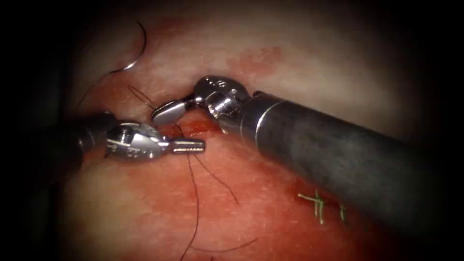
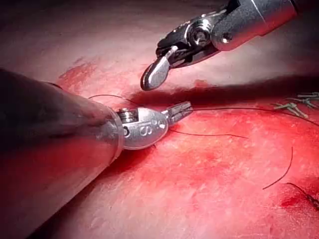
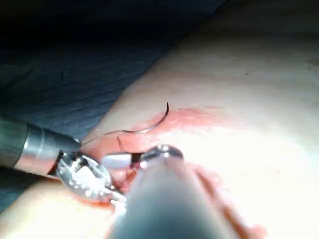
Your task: Wound Closure
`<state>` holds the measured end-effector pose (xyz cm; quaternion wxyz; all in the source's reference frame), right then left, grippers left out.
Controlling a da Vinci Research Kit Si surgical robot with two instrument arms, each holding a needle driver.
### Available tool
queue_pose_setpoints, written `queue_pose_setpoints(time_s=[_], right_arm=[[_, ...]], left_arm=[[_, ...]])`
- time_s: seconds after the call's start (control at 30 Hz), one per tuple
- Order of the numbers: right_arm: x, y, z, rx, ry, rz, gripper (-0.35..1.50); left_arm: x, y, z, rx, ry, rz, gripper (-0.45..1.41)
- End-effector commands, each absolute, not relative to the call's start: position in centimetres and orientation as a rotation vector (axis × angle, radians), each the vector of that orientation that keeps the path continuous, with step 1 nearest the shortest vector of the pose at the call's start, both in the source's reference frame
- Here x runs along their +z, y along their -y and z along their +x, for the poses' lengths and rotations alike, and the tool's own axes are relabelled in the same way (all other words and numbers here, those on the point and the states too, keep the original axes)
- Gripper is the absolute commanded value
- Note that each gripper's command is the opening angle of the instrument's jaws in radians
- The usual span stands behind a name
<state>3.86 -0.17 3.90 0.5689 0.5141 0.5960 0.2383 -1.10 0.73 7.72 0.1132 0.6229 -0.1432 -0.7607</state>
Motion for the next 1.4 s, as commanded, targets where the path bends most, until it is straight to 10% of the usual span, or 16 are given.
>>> queue_pose_setpoints(time_s=[0.03, 0.23, 0.33, 0.57, 0.7, 0.77, 0.9, 1.13, 1.37, 1.4], right_arm=[[3.92, 0.12, 3.94, 0.551, -1.399, 1.207, -0.35], [3.88, -0.02, 3.83, 0.445, -1.554, 1.018, -0.01], [3.84, -0.1, 3.72, 0.386, -1.612, 0.927, 0.64], [3.99, -0.21, 3.44, 0.048, -1.6, 0.408, 1.38], [4.14, -0.33, 3.37, -0.074, -1.497, 0.208, 1.35], [4.21, -0.48, 3.33, -0.147, -1.482, 0.138, 1.0], [4.24, -0.83, 3.34, -0.151, -1.456, 0.082, 1.21], [4.11, -0.74, 3.3, -0.187, -1.34, 0.018, 1.08], [4.08, -0.53, 3.29, -0.239, -1.252, 0.037, 0.56], [4.09, -0.49, 3.3, -0.194, -1.262, 0.126, 0.01]], left_arm=[[7.78, -0.75, -1.15, -2.229, 0.419, 1.827, -0.45], [7.67, -0.66, -1.14, -2.203, 0.384, 1.874, -0.45], [7.5, -0.63, -1.14, -2.202, 0.378, 1.885, -0.45], [7.15, -0.54, -0.95, -2.248, 0.331, 1.915, -0.45], [7.12, -0.57, -0.85, -2.278, 0.317, 1.912, -0.45], [7.13, -0.58, -0.83, -2.298, 0.297, 1.922, -0.45], [7.12, -0.58, -0.84, -2.366, 0.288, 1.91, -0.45], [7.09, -0.67, -0.84, -2.529, 0.295, 1.886, -0.45], [7.06, -0.67, -0.94, -2.568, 0.329, 1.869, -0.45], [7.05, -0.68, -1.0, -2.514, 0.348, 1.821, -0.45]])
